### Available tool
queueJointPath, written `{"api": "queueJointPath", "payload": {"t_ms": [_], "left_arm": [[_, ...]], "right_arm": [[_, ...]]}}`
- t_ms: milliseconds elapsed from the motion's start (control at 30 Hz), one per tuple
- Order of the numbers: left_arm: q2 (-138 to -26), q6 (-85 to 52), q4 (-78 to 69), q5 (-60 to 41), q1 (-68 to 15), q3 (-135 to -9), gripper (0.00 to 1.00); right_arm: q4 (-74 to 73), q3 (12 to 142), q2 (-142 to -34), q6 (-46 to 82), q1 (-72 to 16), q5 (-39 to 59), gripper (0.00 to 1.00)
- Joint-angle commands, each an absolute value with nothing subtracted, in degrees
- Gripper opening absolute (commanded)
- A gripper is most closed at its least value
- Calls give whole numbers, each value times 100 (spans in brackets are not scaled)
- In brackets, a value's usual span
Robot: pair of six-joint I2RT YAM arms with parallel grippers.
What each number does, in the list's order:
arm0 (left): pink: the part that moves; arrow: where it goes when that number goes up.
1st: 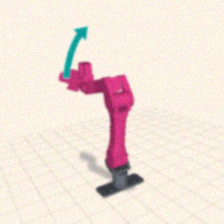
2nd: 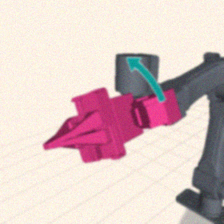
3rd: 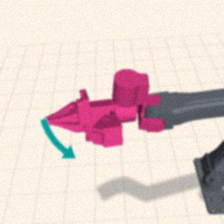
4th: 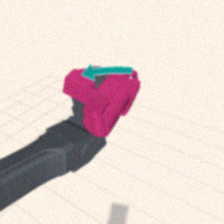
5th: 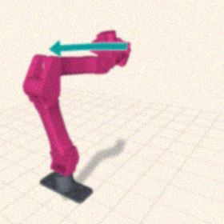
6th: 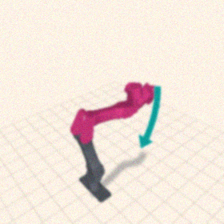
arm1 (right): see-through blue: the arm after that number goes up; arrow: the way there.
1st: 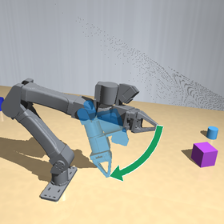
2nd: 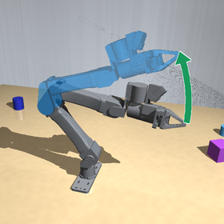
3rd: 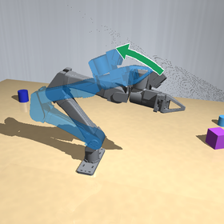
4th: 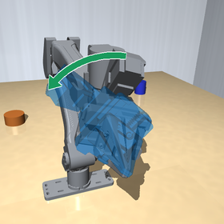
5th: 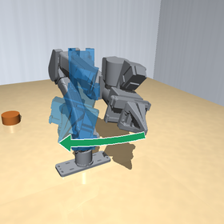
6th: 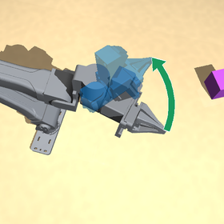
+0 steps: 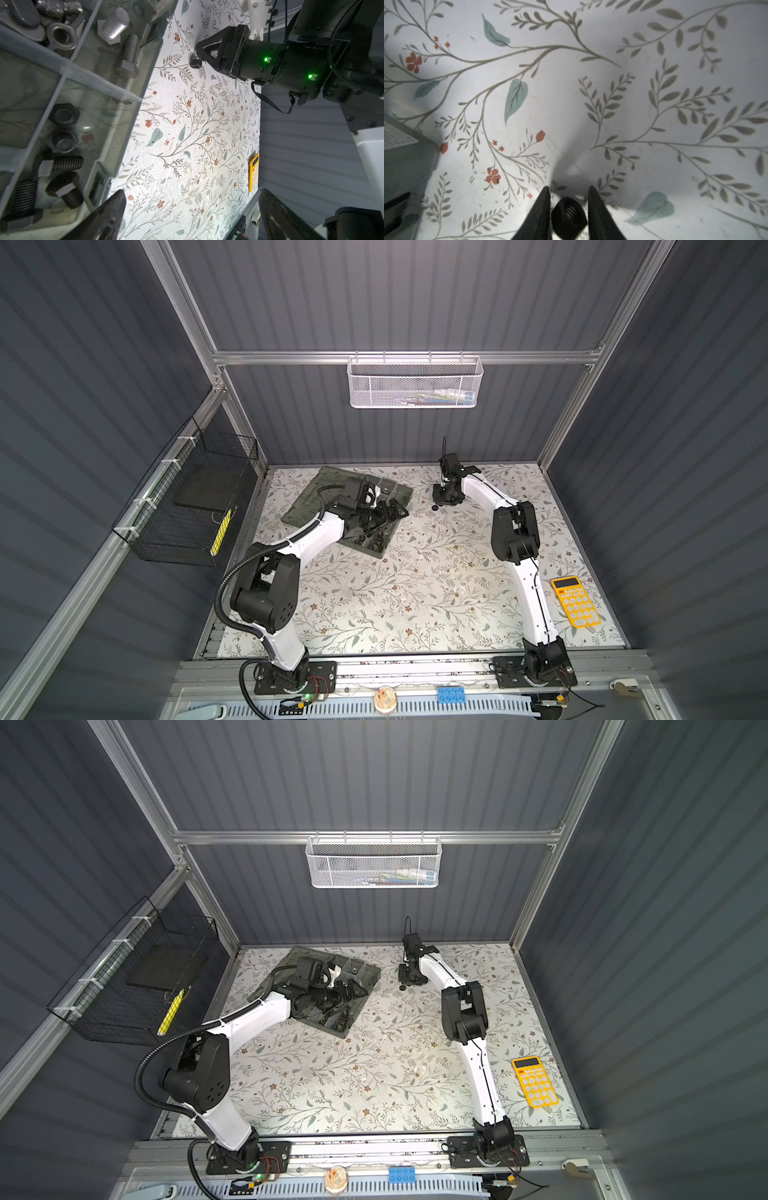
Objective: Sort the screws and nuts into containers
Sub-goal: 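Lower the right gripper onto a loose black hex nut and close on it, then lift the black nut with the right gripper and carry it over the box compartment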
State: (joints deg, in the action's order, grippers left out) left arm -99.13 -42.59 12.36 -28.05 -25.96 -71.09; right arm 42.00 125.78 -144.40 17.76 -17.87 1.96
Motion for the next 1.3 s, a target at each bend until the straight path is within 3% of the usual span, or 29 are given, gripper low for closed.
{"api": "queueJointPath", "payload": {"t_ms": [0,767,1267], "left_arm": [[-9936,-4116,1301,-2855,-2628,-7216,100],[-9771,-4122,1297,-2823,-2628,-7112,100],[-9146,-4166,1287,-3038,-2311,-6830,100]], "right_arm": [[4499,12618,-14546,1799,-1766,305,30],[4328,11823,-14057,1912,-1767,325,10],[4050,10706,-12468,2342,-1746,1073,4]]}}
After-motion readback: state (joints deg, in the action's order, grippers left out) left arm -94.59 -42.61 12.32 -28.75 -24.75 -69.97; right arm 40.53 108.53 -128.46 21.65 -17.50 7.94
